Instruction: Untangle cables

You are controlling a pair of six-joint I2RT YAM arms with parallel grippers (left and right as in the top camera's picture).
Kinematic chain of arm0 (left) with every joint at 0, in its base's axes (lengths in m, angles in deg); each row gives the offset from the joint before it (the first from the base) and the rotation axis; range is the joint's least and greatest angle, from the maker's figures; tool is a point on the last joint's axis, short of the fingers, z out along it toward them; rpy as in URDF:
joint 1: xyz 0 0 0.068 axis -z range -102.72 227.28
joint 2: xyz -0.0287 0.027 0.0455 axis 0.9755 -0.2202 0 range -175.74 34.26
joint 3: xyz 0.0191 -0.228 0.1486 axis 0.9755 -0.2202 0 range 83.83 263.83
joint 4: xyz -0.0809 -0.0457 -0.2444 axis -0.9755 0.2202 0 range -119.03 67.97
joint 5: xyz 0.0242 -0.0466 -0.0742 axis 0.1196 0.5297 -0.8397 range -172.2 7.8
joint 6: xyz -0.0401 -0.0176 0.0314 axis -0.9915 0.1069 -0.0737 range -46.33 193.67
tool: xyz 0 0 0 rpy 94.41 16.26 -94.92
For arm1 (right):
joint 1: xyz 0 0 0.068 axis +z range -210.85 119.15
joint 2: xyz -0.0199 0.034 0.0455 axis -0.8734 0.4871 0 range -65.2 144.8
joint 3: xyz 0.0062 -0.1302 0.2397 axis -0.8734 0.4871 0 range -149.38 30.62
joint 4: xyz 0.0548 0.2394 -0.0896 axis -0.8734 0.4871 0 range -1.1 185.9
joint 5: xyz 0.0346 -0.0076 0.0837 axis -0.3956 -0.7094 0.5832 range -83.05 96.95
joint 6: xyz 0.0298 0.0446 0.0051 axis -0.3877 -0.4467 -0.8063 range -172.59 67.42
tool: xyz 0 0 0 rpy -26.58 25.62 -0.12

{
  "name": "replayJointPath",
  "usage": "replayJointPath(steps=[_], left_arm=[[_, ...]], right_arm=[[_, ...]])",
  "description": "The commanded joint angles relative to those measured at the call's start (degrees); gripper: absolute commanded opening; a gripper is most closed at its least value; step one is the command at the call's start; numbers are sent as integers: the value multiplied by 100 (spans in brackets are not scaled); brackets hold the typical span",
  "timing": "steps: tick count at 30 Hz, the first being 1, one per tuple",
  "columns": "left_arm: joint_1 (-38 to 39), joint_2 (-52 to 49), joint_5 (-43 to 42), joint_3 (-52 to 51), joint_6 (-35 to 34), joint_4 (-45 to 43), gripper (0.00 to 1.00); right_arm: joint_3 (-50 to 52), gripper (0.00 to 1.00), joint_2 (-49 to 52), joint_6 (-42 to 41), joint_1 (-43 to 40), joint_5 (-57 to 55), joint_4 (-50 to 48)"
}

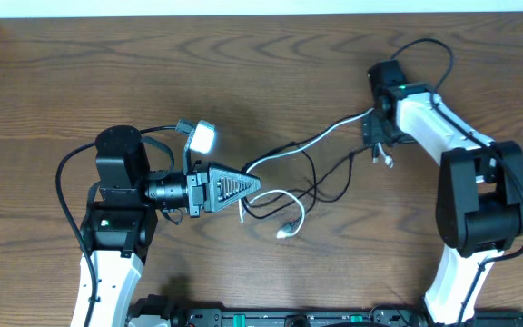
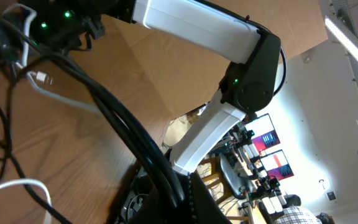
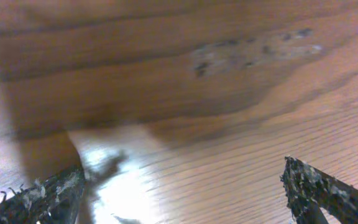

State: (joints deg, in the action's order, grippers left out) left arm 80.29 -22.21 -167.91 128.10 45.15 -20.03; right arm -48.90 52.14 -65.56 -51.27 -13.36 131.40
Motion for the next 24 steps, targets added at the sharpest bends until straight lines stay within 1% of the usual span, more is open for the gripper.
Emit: replayJointPath(steps=[1, 9, 11, 18, 24], left_arm=[[-15, 85, -236, 46, 22, -9, 8], [-15, 85, -234, 46, 35, -9, 8], [-15, 85, -234, 46, 35, -9, 8], [-15, 85, -212, 46, 37, -11, 8], [-15, 85, -212, 42, 83, -11, 8]], right_arm=[[354, 99, 140, 4, -334, -203, -96], [815, 99, 140, -597, -1036, -195, -590], [935, 99, 140, -787, -1209, 22, -743], [1032, 99, 140, -750, -1443, 1650, -1064], [1032, 99, 140, -452, -1357, 1902, -1108]])
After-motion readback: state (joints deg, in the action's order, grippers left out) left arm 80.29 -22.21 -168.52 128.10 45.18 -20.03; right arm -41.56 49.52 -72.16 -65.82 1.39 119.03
